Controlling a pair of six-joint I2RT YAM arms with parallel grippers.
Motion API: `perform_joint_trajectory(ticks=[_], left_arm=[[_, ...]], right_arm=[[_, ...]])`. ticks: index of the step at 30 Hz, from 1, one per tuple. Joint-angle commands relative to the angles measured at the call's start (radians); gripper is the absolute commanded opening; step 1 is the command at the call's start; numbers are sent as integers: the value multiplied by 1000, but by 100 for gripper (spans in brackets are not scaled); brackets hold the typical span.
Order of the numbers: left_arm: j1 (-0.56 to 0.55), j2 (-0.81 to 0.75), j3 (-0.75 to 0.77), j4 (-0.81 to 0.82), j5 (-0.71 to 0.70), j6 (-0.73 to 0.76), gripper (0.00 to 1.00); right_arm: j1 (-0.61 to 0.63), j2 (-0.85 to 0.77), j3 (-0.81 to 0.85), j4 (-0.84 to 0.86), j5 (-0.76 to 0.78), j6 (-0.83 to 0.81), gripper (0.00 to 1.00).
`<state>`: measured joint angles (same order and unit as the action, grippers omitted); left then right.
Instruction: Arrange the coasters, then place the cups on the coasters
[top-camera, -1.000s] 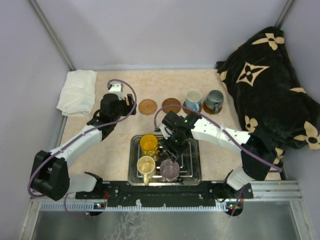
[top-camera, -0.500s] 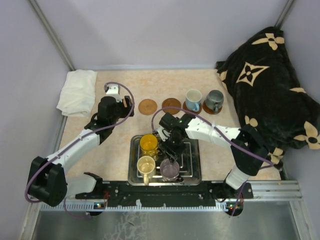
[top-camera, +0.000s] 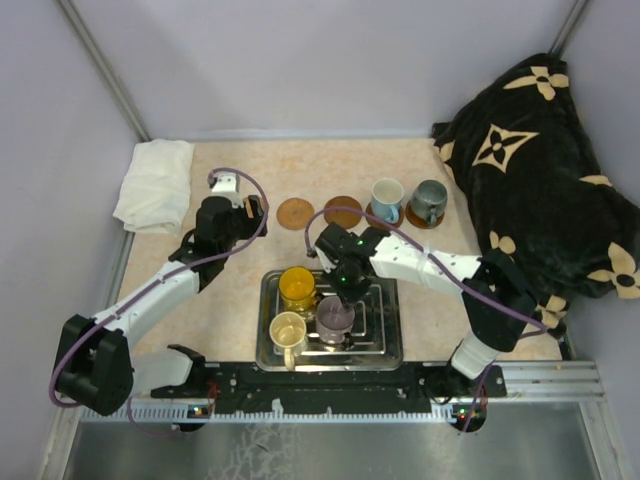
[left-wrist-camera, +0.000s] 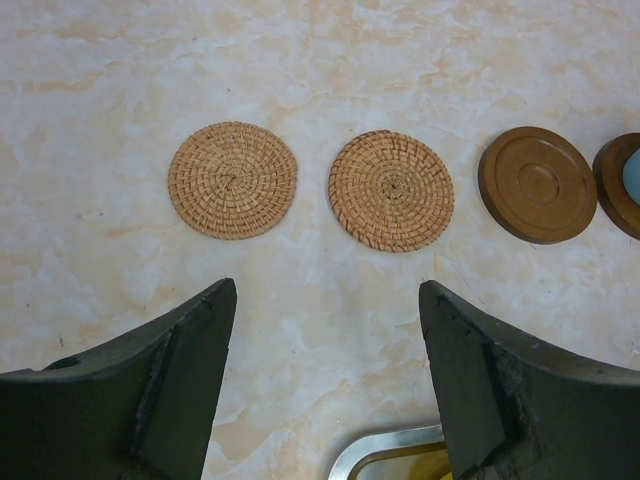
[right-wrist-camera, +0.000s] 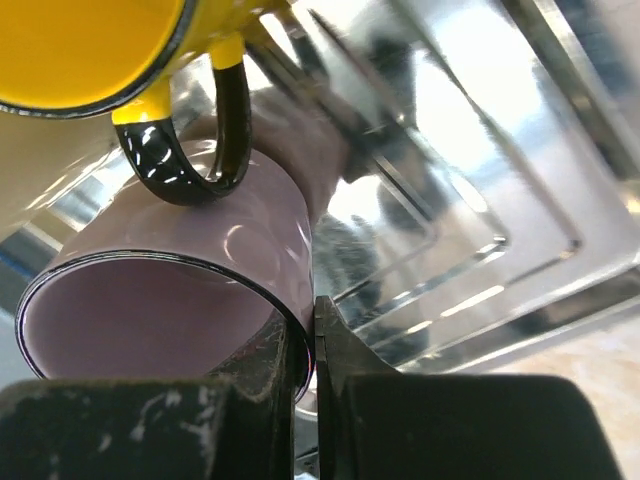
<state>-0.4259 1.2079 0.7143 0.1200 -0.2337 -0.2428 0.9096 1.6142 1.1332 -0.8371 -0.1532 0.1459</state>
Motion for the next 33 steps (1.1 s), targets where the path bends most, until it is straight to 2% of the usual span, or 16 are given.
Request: perform_joint_trajectory(ticks=[1, 9, 15, 22, 26, 33], left_arm=[[-5, -4, 18, 20, -17, 1, 80], [-4, 64, 77, 29, 11, -4, 80], [-3, 93, 109, 54, -1, 12, 80], [-3, 126, 108, 70, 6, -14, 80], [-3, 134, 105, 63, 9, -28, 80], [-3, 132, 98, 58, -5, -29, 80]], right_arm=[[12, -35, 132, -65, 222, 31, 0], [25, -54, 361, -238, 483, -6, 0], [-22, 22, 495, -215, 618, -69, 0], [-237, 153, 617, 3, 520, -171, 0], [-304, 276, 744, 44, 483, -269, 0], [-346, 444, 939, 71, 380, -315, 0]])
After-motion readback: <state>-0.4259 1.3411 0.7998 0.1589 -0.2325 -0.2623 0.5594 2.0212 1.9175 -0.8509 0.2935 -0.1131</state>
